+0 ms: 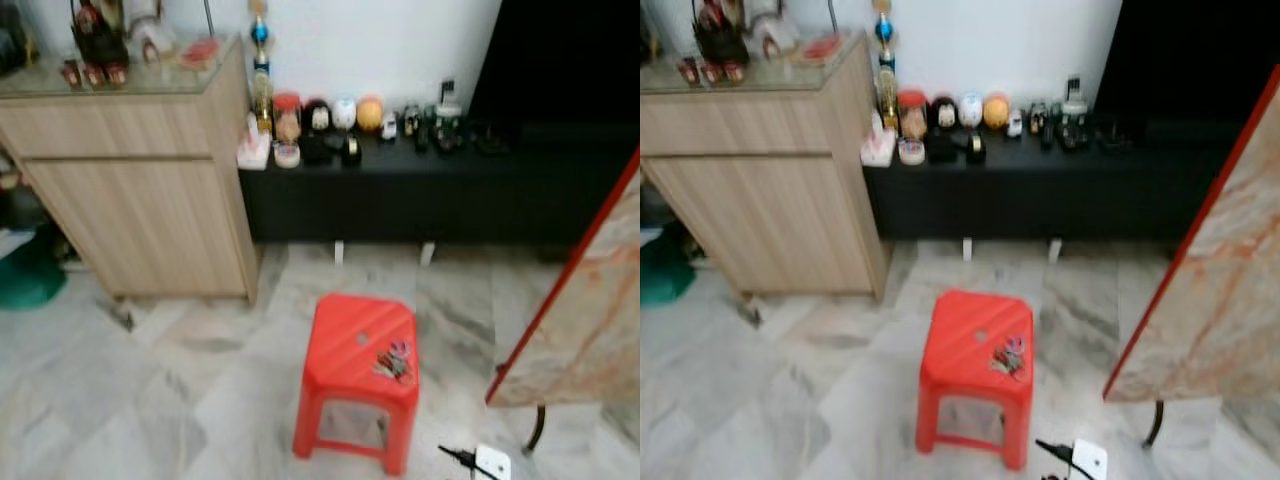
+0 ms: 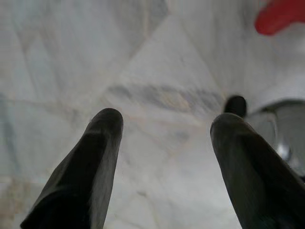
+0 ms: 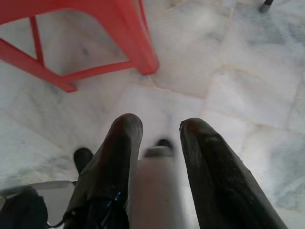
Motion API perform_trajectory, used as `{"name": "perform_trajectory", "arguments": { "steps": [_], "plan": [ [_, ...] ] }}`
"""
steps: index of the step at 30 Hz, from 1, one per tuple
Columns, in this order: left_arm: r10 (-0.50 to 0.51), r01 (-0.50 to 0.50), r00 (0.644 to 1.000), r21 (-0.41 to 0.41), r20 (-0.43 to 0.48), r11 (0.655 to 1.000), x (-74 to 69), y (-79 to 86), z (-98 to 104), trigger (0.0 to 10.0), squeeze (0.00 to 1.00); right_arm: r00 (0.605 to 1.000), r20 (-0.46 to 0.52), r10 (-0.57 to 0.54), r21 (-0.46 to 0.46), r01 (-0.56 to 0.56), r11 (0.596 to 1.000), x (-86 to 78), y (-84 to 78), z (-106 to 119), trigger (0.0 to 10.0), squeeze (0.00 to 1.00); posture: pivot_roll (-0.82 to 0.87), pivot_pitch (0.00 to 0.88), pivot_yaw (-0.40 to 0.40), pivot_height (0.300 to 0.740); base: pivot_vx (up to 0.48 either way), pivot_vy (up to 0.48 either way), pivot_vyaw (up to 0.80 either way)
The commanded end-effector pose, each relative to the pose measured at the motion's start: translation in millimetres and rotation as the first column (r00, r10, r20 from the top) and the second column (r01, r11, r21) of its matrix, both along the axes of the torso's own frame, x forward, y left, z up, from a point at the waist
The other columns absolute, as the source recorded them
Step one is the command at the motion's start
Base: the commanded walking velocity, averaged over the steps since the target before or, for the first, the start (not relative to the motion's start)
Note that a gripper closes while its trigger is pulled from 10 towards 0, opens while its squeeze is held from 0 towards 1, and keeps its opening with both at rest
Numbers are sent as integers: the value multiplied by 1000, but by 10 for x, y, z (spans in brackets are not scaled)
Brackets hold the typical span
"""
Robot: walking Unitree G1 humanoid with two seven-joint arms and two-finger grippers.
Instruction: Hang keys on a hook
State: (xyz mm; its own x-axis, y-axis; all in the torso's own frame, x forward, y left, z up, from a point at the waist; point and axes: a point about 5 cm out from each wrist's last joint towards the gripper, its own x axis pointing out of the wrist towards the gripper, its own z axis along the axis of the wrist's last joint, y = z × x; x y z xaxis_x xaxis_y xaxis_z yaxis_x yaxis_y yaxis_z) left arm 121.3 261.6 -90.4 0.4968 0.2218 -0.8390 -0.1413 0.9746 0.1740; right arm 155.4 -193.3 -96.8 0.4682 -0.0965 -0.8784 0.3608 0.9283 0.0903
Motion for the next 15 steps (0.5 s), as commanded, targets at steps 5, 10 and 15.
{"name": "perform_trajectory", "arguments": {
  "steps": [5,10,15],
  "plan": [
    [-1,1,1000,-4,4,1000,23,-40,-6,10000,0,1000,-12,-11,-19,10,1000,-39,-66,-6,10000,0,49,0,19,740,0,136,0],
    [1,-1,1000,-5,5,1000,21,-42,-7,10000,0,1000,-11,-12,-19,12,1000,-35,-74,-3,10000,0,51,0,18,740,0,0,0],
    [11,-11,1000,-8,27,1000,66,-27,14,10000,0,1000,-10,-12,-26,11,1000,-38,-131,5,10000,0,53,0,14,740,0,0,0]
  ]
}}
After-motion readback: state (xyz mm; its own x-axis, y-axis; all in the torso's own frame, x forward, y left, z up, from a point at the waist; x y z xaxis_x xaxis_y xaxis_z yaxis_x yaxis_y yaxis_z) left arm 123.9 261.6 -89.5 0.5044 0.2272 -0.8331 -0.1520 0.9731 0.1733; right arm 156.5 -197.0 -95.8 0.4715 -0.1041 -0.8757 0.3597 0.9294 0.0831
